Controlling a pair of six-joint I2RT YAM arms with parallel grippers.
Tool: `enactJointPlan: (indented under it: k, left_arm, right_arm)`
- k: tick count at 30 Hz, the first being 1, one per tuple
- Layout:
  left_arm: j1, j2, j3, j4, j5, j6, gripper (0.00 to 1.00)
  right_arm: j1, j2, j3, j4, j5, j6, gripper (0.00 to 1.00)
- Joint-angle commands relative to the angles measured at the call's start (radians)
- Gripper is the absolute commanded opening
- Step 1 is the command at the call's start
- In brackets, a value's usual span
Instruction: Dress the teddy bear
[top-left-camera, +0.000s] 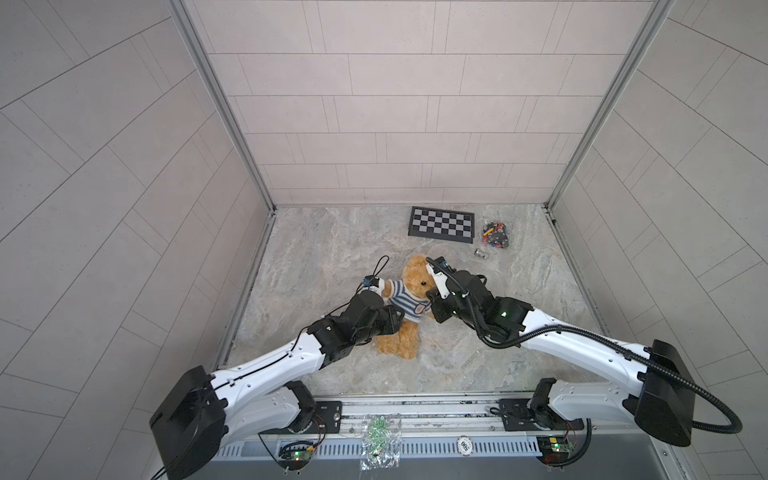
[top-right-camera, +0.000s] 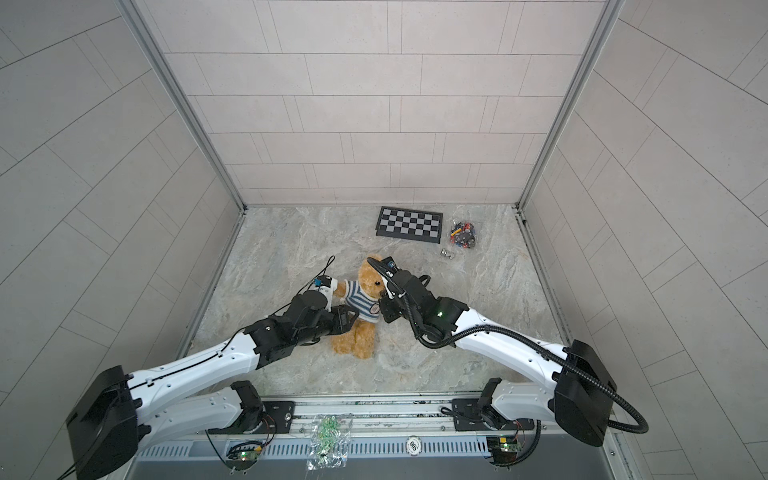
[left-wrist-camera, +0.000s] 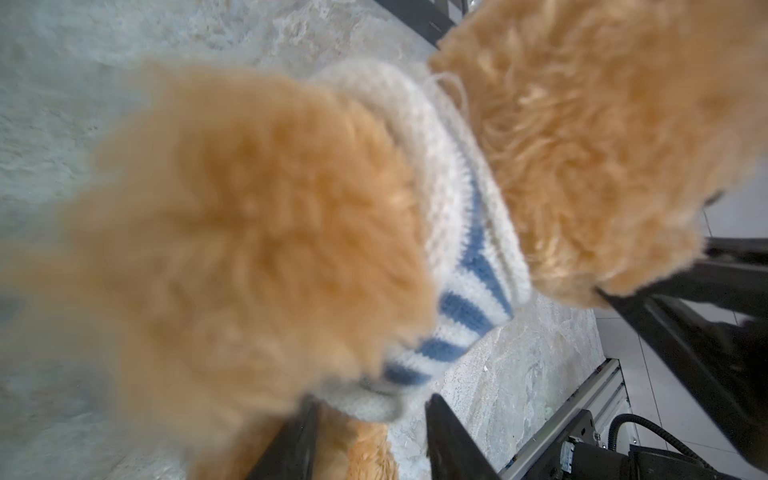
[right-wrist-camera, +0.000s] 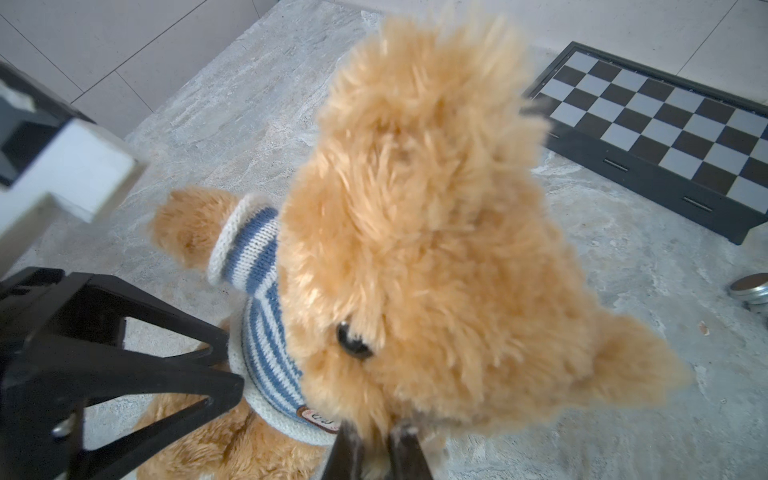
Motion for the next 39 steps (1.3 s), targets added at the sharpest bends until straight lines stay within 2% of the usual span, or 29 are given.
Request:
enactJointPlan:
  k: [1,6,10,16,19,22,29,36,39]
  left_arm:
    - [0.005,0.029,-0.009,0.083,-0.01,-0.05,0.46]
    - [0.005,0.072,-0.002,0.122,-0.013,-0.064,0.41]
    - [0.004,0.09,0.008,0.138,-0.021,-0.074,0.33]
    - [0.004,0.102,0.015,0.117,-0.033,-0.065,0.09]
    - [0.004,0.092,-0.002,0.098,-0.04,-0.062,0.03]
    - [0.005,0.081,-0.022,0.072,-0.051,-0.051,0.0]
    - [0.022,0.075,-0.064,0.045,-0.061,-0.038,0.0]
    - [0.022,0.068,-0.046,0.032,-0.059,-0.02,0.0]
    - [0.022,0.057,-0.036,0.026,-0.057,-0.01,0.04]
  right_arm:
    - [0.012,-0.016,0.003,0.03,0.035,0.03,0.0]
    - [0.013,-0.02,-0.004,0.034,0.038,0.032,0.0]
    - [0.013,-0.021,-0.006,0.035,0.037,0.035,0.0]
    - [0.013,-0.023,-0.009,0.033,0.044,0.032,0.0]
    - [0.013,-0.031,-0.006,0.029,0.052,0.025,0.0]
    - [0.012,-0.039,-0.004,0.024,0.063,0.023,0.0]
    - [0.012,-0.051,-0.001,0.006,0.074,0.018,0.0]
    - [0.012,-0.049,-0.001,0.004,0.074,0.02,0.0]
    - [0.012,-0.049,-0.003,0.005,0.073,0.017,0.0]
